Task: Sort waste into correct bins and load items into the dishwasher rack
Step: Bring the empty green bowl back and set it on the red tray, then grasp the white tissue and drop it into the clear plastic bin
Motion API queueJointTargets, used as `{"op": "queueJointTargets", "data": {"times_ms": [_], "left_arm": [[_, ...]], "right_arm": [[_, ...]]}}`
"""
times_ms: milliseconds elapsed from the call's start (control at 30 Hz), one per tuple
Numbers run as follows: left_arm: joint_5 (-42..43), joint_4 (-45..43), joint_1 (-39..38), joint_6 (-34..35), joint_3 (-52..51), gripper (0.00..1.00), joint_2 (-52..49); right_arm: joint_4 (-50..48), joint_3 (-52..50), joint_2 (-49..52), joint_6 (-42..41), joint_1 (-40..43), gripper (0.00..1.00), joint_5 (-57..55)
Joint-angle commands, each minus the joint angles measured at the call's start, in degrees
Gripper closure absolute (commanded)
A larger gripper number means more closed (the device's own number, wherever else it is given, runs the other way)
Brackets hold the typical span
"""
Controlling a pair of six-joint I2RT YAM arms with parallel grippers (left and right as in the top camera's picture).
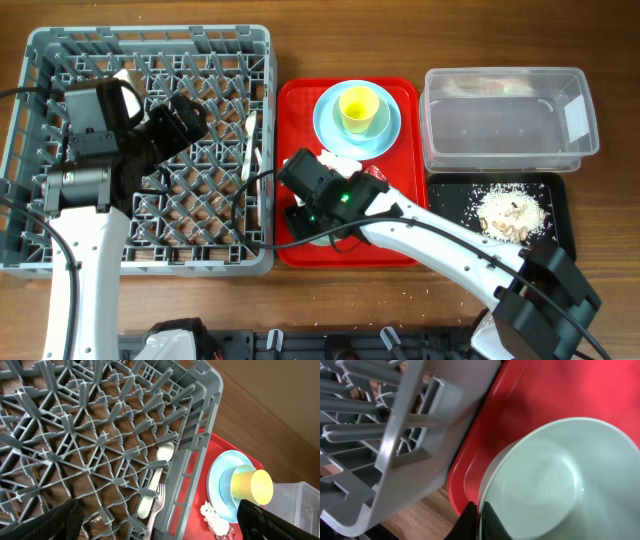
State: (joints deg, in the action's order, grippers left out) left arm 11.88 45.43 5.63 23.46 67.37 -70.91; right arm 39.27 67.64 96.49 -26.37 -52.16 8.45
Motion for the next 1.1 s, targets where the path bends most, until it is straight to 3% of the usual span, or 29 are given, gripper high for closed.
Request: {"op": "queueJointTargets", "data": {"times_ms": [0, 100, 167, 200, 233, 267, 367, 533, 833, 1067], "left_arm": [[0.3, -0.1, 0.2, 0.6, 0.7, 0.0, 0.3], [0.3, -0.1, 0.2, 0.6, 0.7, 0.0, 0.3], [0.3, -0.1, 0.2, 0.6, 0.7, 0.0, 0.3], [0.3, -0.1, 0.2, 0.6, 0.7, 0.0, 0.3], [0.3, -0.1, 0.2, 0.6, 0.7, 0.0, 0.3], [0.3, -0.1, 0.2, 0.6, 0.7, 0.0, 0.3], [0.3, -0.1, 0.2, 0.6, 0.7, 0.0, 0.3], [0.3, -0.1, 0.2, 0.6, 0.7, 0.0, 0.3], [0.3, -0.1, 0.2, 0.6, 0.7, 0.0, 0.3], [0.3, -0.1, 0.2, 0.6, 0.7, 0.0, 0.3]], "right_arm": [[-1.2, -0.5, 1.0, 0.8, -0.4, 0.89, -1.0], [-0.8, -0.5, 1.0, 0.9, -0.4, 0.67, 0.0], [-1.0, 0.6, -1.2, 5.1, -0.3, 0.69, 1.0], [-1.3, 2.3, -4.1, 5.9, 0.4, 0.59, -5.1], [-1.3, 3.1, -6.4, 7.4, 1.1, 0.37, -10.2], [-1.5, 3.3, -8.0, 8.3, 1.7, 0.32, -13.7], [2.5, 3.2, -10.9, 8.3, 5.5, 0.32, -22.1], [0.5, -1.8, -4.4, 6.8, 11.6, 0.31, -20.8], [-8.4, -1.8, 11.1, 6.9, 11.9, 0.22, -20.5], [-11.2, -1.8, 13.7, 6.7, 11.9, 0.23, -19.9]]}}
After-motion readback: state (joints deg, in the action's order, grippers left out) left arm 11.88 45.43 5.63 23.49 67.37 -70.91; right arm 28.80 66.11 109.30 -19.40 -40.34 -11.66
